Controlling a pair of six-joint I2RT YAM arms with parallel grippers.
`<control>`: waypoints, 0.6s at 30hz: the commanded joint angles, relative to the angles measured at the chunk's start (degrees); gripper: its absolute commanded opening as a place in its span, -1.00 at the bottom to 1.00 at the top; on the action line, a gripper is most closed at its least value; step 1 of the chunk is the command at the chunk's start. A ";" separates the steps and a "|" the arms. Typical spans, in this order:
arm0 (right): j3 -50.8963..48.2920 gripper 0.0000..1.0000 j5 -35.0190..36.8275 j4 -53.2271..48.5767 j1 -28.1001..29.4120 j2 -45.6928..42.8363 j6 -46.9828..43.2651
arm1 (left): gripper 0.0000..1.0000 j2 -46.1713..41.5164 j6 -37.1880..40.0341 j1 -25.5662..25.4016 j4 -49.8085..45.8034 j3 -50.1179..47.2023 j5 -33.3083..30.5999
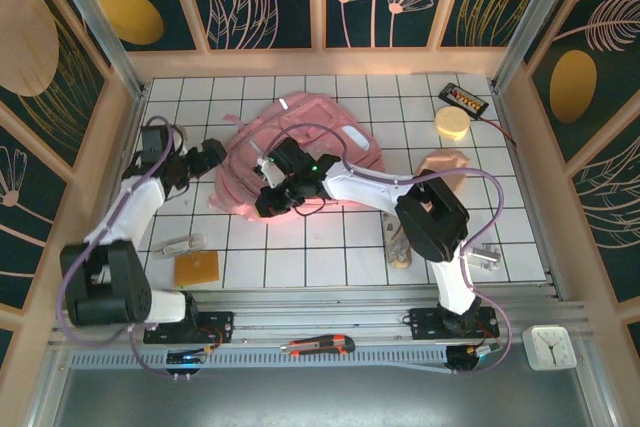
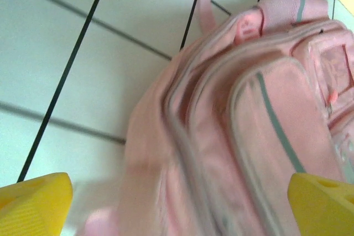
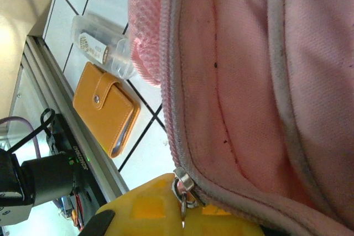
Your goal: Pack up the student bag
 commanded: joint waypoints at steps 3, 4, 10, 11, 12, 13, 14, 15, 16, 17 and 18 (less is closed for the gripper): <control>1.46 -1.00 0.31 1.25 -2.41 0.00 1.11 | 0.97 -7.95 -16.63 -0.45 6.59 -14.89 9.53; 1.02 -1.00 0.40 1.24 -2.43 -0.14 0.95 | 0.97 -8.58 -19.21 -1.28 8.96 -16.92 10.33; 0.11 -1.00 0.25 1.25 -2.52 -0.59 0.68 | 0.97 -4.92 -25.59 -6.47 17.38 -20.41 11.22; 0.09 -1.00 0.22 1.33 -2.55 -0.74 0.67 | 0.97 -4.23 -26.45 -6.68 18.88 -20.86 11.09; 0.10 -1.00 0.22 1.36 -2.57 -0.75 0.67 | 0.92 -3.64 -26.94 -6.77 19.98 -21.09 10.99; 0.11 -1.00 0.22 1.38 -2.52 -0.77 0.56 | 0.84 -2.80 -27.19 -6.86 21.09 -21.28 10.78; 0.03 -1.00 0.22 1.33 -2.52 -0.78 0.57 | 0.75 -1.85 -27.43 -6.88 22.08 -21.41 10.76; 0.00 -1.00 0.22 1.34 -2.50 -0.82 0.48 | 0.58 -1.04 -27.78 -6.87 23.32 -21.45 10.97; -0.12 -1.00 0.22 1.28 -2.54 -0.76 0.37 | 0.33 -0.14 -28.14 -6.87 24.48 -21.46 11.23; -0.31 -1.00 0.31 1.24 -2.58 -0.84 0.27 | 0.09 0.86 -28.41 -6.87 25.28 -21.26 11.24; -0.42 -1.00 0.31 1.24 -2.65 -0.97 0.24 | -0.24 1.59 -28.69 -6.87 25.83 -21.14 11.24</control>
